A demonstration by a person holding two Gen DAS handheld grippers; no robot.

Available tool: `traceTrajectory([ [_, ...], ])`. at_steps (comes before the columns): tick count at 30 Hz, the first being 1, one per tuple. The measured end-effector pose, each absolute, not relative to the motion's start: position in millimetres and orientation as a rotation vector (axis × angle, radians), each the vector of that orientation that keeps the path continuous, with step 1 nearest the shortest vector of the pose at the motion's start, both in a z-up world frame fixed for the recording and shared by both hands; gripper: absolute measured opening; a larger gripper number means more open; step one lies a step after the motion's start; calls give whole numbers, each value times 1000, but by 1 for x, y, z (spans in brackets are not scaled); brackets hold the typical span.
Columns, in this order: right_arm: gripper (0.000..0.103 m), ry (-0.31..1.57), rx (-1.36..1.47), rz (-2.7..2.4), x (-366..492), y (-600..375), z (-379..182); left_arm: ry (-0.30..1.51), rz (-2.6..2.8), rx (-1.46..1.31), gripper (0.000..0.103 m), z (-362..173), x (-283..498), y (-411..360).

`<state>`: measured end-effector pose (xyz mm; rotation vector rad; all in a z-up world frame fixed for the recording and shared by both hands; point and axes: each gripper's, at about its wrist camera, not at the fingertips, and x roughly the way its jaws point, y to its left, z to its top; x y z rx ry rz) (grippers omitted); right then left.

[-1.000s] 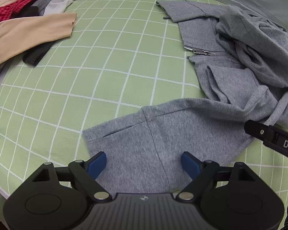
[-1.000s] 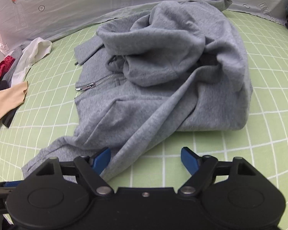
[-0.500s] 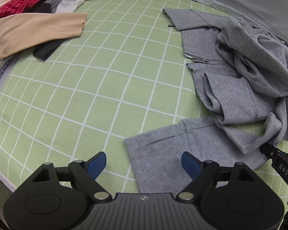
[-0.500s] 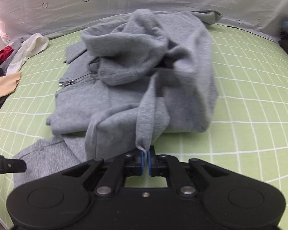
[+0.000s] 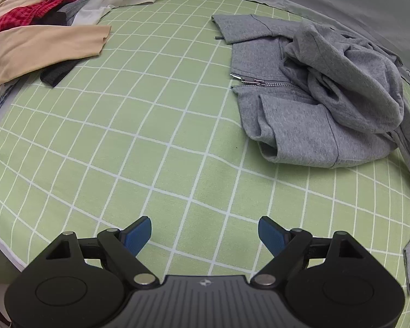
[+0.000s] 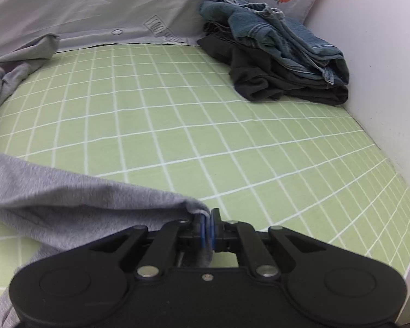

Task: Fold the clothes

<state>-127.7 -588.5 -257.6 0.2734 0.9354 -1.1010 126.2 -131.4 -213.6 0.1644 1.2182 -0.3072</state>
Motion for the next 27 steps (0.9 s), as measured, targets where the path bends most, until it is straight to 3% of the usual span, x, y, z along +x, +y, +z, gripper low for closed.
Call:
traceTrajectory([
  [5,11,908,417,-1185,-131,-626,-246,1199,-260,131,86,-210,150,-141],
  [7,30,908,426,-1106,-110,-604,-244,1194,-245,121,86,-208,160,-146],
  [9,79,907,435,-1026,-89,-582,-241,1190,-239,128,86,-207,165,-150],
  [12,96,904,446,-907,-58,-550,-238,1180,-266,163,86,-208,162,-157],
  [20,98,886,471,-590,27,-463,-229,1199,-276,187,86,-217,156,-157],
  [27,95,902,617,-577,71,-451,-245,1199,-225,158,86,-217,157,-145],
])
